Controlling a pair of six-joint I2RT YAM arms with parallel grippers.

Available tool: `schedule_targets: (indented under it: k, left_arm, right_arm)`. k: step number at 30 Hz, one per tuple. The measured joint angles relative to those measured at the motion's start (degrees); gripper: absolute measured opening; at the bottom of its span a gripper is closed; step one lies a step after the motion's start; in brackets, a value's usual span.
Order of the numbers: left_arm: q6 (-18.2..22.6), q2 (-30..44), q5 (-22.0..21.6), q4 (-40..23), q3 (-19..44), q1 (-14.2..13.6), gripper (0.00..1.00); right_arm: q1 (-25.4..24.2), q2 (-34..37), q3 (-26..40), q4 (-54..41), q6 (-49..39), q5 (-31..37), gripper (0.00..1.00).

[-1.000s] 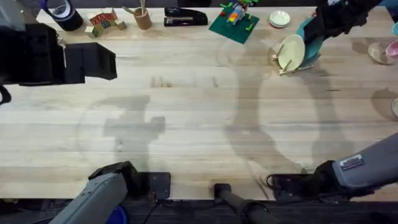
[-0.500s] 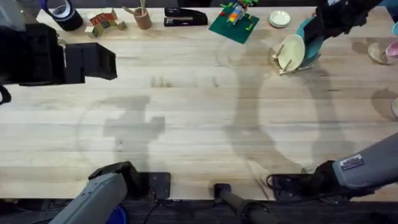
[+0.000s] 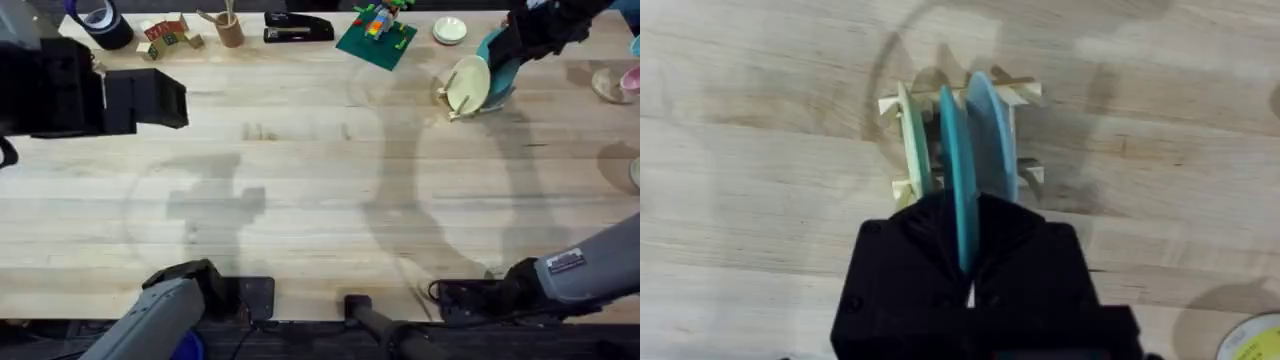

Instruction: Pick up the plates from the table one by one and place each into a slot on the dish rack.

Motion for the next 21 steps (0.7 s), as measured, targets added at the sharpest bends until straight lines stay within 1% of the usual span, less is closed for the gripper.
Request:
schedule_targets:
  k: [3,5,6,21]
  left_arm:
    - [0.0,0.0,0.0,0.0,0.0,0.0,0.995]
    - [0.0,0.0,0.0,0.0,0.0,0.0,0.995]
    - [0.0,0.0,0.0,0.0,0.0,0.0,0.995]
    - [0.0,0.0,0.0,0.0,0.0,0.0,0.995]
  right_arm:
    - [0.0,0.0,0.0,0.0,0.0,0.0,0.079]
    - [0.0,0.0,0.0,0.0,0.0,0.0,0.144]
    - [0.0,0.0,0.0,0.0,0.1,0.0,0.158]
    - [0.1,0.0,0.0,0.0,0.0,0.0,0.151]
